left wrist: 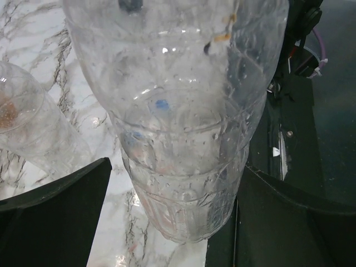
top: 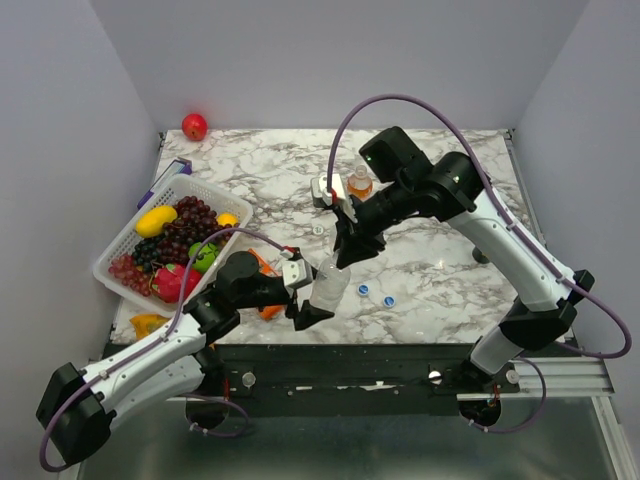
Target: Screw on the bottle caps
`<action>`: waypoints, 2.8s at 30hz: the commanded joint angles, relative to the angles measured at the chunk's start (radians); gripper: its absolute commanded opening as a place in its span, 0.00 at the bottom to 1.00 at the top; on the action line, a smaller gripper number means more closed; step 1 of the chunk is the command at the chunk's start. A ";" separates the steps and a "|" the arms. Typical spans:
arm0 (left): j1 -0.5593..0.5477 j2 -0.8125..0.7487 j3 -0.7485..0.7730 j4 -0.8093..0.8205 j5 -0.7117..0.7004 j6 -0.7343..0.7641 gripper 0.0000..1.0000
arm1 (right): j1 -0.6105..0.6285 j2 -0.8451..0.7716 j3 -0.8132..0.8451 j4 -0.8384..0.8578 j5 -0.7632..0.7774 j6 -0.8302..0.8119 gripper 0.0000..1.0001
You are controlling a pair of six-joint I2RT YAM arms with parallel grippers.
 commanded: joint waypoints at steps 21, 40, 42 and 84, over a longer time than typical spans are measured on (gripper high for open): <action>-0.011 0.102 0.032 0.101 0.117 0.089 0.98 | 0.036 0.057 0.069 0.018 -0.010 0.019 0.01; -0.010 -0.055 -0.112 0.107 -0.123 0.110 0.06 | 0.027 -0.248 -0.281 0.113 0.345 0.064 0.75; -0.010 -0.075 -0.132 0.113 -0.159 0.135 0.00 | 0.025 -0.336 -0.447 0.146 0.363 0.062 0.75; 0.245 -0.138 -0.034 -0.039 -0.161 -0.065 0.00 | -0.142 -0.241 -1.372 0.871 0.437 -0.315 0.52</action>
